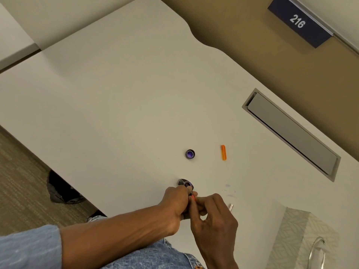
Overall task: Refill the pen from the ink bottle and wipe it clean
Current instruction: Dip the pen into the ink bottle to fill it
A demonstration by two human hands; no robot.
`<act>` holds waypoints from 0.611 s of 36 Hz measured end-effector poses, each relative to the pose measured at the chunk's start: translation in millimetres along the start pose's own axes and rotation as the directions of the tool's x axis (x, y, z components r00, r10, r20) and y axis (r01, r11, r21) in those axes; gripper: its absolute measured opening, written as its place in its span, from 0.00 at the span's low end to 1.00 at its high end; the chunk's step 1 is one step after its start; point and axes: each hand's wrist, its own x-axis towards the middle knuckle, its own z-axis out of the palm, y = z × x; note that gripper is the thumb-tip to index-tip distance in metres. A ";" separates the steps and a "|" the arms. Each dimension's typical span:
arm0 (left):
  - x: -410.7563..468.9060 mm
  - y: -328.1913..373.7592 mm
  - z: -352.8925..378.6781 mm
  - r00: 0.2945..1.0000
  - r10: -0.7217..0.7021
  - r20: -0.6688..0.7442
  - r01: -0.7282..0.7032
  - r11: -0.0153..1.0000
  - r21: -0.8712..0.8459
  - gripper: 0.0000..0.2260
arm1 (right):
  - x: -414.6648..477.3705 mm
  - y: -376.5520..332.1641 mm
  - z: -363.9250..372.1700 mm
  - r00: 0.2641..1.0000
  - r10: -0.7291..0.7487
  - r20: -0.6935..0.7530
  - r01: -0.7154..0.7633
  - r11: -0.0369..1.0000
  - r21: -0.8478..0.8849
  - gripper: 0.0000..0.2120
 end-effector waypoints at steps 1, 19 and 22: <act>0.3 -0.3 0.2 1.000 0.004 0.001 -0.004 1.000 0.000 0.12 | 0.5 -0.1 -0.8 1.000 0.003 -0.004 -0.003 1.000 0.003 0.06; 0.8 -1.2 1.0 1.000 0.000 -0.005 0.001 1.000 0.028 0.13 | 1.7 -0.8 -6.7 0.999 -0.043 -0.001 0.043 0.999 -0.031 0.04; -0.2 -0.9 1.1 1.000 0.002 -0.005 -0.002 1.000 0.026 0.13 | 2.3 -1.3 -6.6 0.999 -0.032 -0.025 0.031 0.998 -0.046 0.07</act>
